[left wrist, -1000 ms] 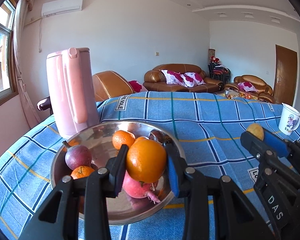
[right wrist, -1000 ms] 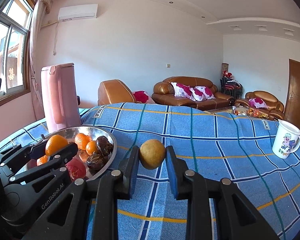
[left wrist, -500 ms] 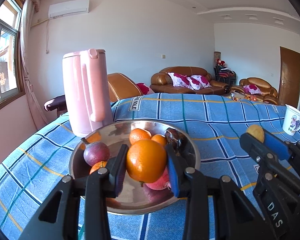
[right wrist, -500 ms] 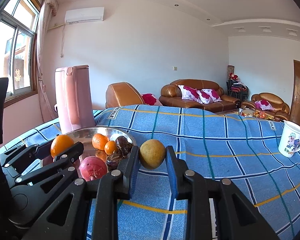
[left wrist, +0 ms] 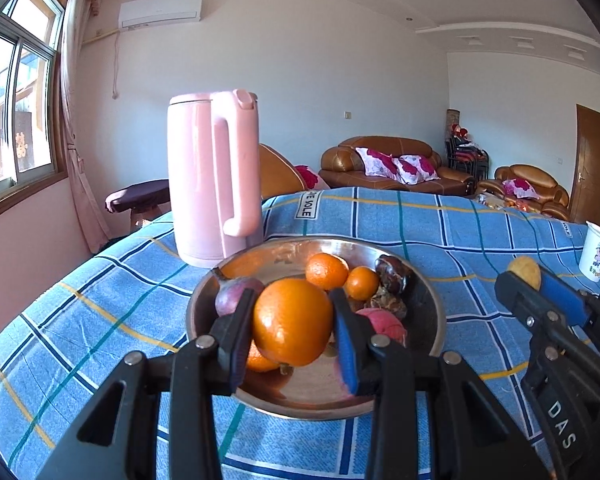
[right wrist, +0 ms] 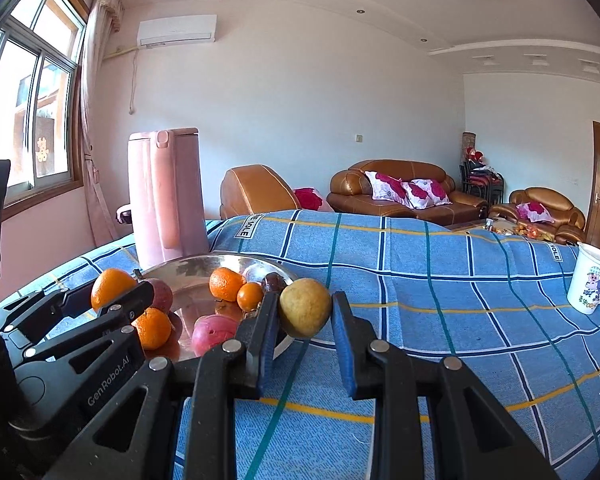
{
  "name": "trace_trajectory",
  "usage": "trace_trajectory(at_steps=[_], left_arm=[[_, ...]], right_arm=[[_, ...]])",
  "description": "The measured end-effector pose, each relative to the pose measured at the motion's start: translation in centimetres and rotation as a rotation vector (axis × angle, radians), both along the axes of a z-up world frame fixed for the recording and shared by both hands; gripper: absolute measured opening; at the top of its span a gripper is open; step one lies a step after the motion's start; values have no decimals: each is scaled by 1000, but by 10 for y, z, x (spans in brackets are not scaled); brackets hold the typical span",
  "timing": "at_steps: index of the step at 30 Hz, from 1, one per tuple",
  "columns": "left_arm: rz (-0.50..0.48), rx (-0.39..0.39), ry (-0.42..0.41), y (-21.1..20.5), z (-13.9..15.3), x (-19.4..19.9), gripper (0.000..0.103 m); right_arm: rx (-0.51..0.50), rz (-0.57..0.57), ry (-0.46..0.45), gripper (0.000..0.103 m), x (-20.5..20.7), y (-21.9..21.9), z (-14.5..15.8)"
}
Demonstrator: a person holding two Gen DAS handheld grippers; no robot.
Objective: Organize fruits
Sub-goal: 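Carry the orange with the left tool while the right tool carries the fruit over the bowl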
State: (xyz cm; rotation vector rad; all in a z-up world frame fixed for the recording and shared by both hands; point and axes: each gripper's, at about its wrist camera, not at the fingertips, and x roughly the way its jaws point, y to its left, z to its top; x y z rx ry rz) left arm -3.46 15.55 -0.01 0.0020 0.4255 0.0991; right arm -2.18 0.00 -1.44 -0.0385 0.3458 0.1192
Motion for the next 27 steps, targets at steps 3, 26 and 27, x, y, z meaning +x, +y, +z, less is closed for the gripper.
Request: trace_trajectory(at_steps=[3,26,27], left_arm=[[10,-6,1,7,-1,-1,38],[50,-37,10,36,-3,4,38],[53,-39,11,37,-3,4,38]], right_arm=[[0,6,-1,29,0,5,0],[9,50,56,29,16,36,-6],[9,52,60,29,18,37,-6]])
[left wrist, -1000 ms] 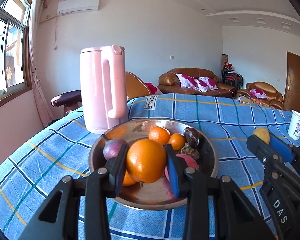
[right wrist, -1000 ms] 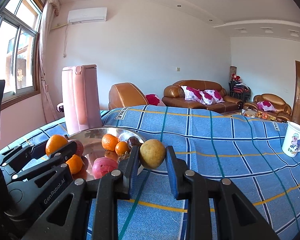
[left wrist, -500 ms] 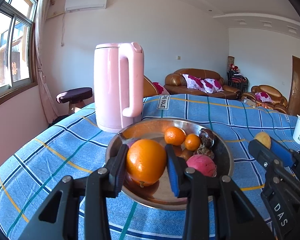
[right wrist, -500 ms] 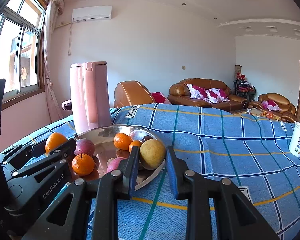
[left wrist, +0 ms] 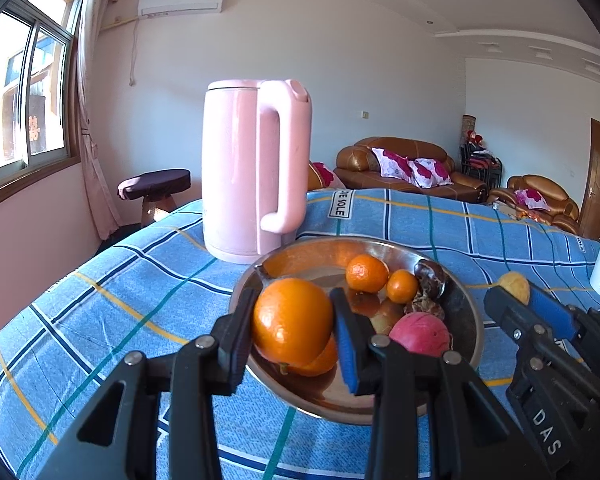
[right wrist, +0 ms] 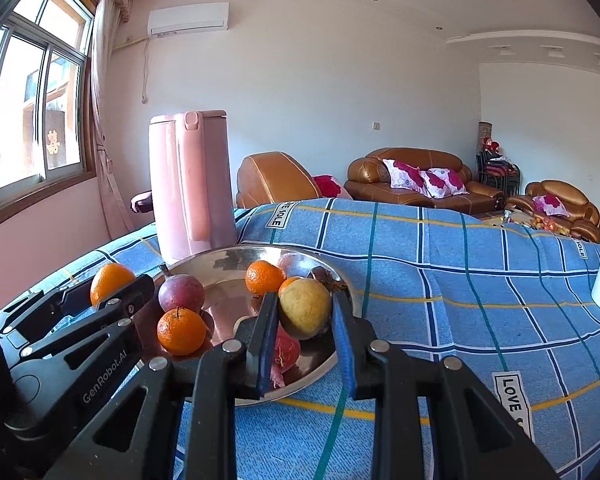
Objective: Organize fruits
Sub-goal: 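Carry the orange with the left tool while the right tool carries the fruit over the bowl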
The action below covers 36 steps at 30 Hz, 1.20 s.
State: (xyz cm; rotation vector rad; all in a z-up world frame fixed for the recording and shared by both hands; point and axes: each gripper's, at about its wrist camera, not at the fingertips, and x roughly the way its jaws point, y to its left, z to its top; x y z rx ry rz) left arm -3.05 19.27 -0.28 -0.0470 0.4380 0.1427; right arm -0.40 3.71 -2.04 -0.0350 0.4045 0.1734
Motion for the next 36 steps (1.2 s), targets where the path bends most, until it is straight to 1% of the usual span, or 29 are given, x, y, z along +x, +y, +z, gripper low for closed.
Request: trace_trajectory(at_steps=[6,19,27,36], left_arm=[[7,1,3,4,1,4,38],[23,17,-16,12,14,20,38],[20,18,-5,13,14,36,38],[17,37,-4,5,17,54,38]], right_arm=[[0,12,8,29,7,6,1],[7,23,13,29,32,13,7],[19,15,17,29,53,14,14],[46,-7,25,29,75,9,13]])
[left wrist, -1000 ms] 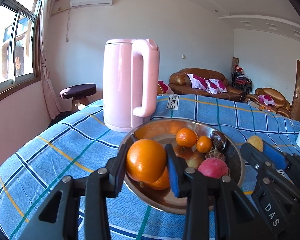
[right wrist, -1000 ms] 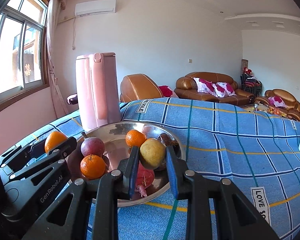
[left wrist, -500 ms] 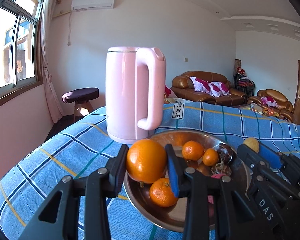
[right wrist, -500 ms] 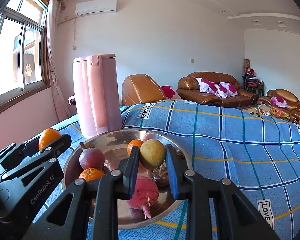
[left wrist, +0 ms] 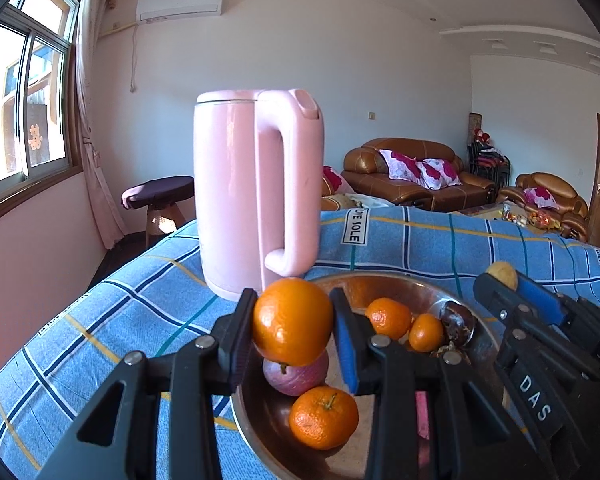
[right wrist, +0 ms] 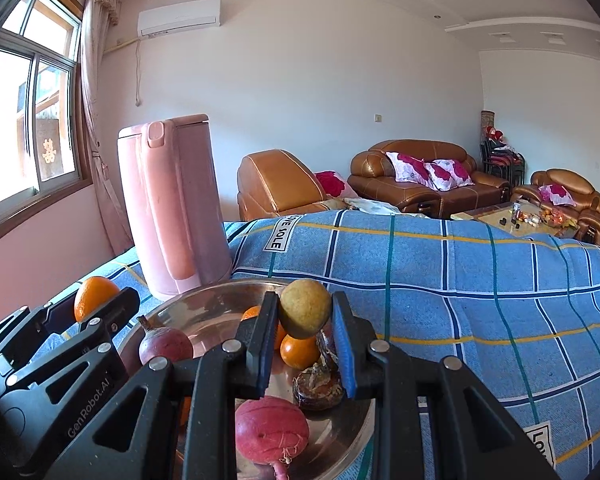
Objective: Organize fruits
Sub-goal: 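Carry the orange with the left tool while the right tool carries the fruit over the bowl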
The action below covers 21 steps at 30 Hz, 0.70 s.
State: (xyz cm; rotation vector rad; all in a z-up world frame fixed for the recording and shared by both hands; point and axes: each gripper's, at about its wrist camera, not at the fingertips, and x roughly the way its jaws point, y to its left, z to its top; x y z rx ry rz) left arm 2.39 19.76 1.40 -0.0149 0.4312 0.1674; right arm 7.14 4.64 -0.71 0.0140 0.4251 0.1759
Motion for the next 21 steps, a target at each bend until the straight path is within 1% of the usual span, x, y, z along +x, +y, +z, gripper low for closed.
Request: trace_trajectory(at_steps=[8,14,21], left_arm=[[2,10,-8,-6,5,19,38],[5,-2,5,-4,2,27,38],[3,14,22,-5,-1,35,38]], right_arm=[[6,-13,20,29,17,-2,-3],[18,-17,37,29,30,-4,-4],[10,-11,52,29,43,-2,-8]])
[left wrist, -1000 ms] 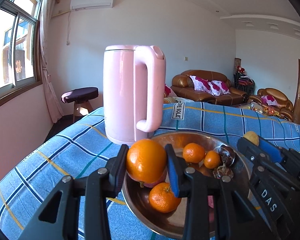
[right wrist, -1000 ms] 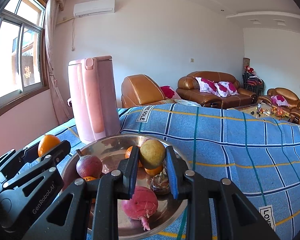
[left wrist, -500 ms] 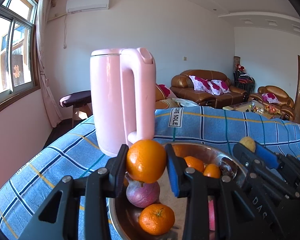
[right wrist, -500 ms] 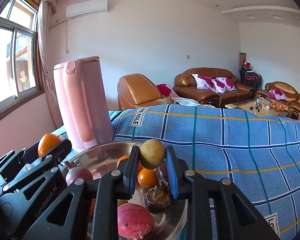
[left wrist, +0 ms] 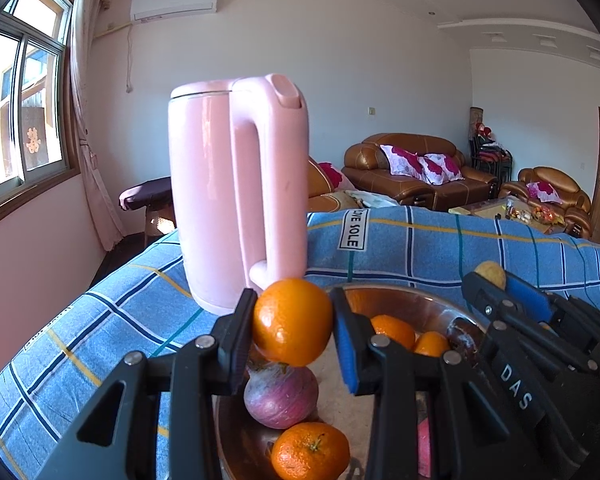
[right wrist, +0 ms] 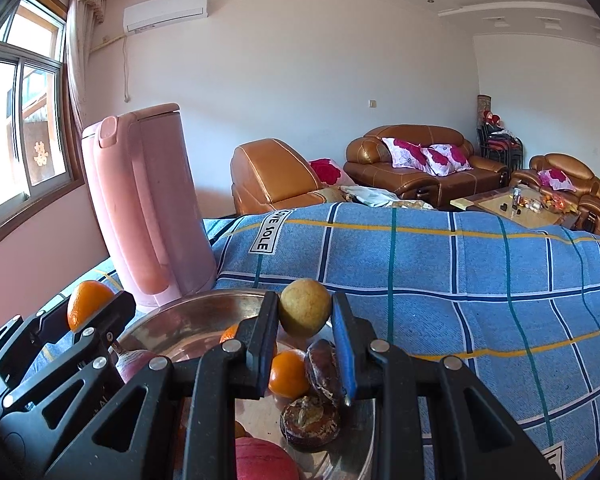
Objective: Organize fruits
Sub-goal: 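Carry the orange with the left tool while the right tool carries the fruit over the bowl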
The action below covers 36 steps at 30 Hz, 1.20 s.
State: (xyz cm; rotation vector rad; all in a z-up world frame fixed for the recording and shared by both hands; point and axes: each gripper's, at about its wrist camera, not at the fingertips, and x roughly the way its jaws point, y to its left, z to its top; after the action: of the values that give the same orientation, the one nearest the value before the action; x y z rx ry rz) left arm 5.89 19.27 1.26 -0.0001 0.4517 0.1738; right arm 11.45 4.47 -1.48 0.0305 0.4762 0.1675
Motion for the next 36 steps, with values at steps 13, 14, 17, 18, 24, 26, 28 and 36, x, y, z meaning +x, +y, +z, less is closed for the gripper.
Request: trace_trajectory(at_steps=[13,14,17,18,24,26,28,36], left_arm=[[16,45,47,-5,-9,14,38],[17,46,48,-5,-9,14,38],[23,43,59,-2,-11,16,38],[26,42,66,-2,-12,17,38],[29,47,82,-1,-17,18,38],[29,52,87,-1,-18,18,38],[29,56,95,-2,-20,20,38],[30,55,130,-1,-26,25,38]], right_arm=[[-22,2,-2,29,5,-1,-2],[-22,1,0,29,5,-1,-2],[-16,2,16,29,6,-2,-4],[-17,3,21,29,7,-1,-5],[-62,11,15,29,5,6,-6],[-77,2,12,29,4,6,-6],[-80,-3,26,29,5,5,-8],[-100,32,102,29,15,11,-19]])
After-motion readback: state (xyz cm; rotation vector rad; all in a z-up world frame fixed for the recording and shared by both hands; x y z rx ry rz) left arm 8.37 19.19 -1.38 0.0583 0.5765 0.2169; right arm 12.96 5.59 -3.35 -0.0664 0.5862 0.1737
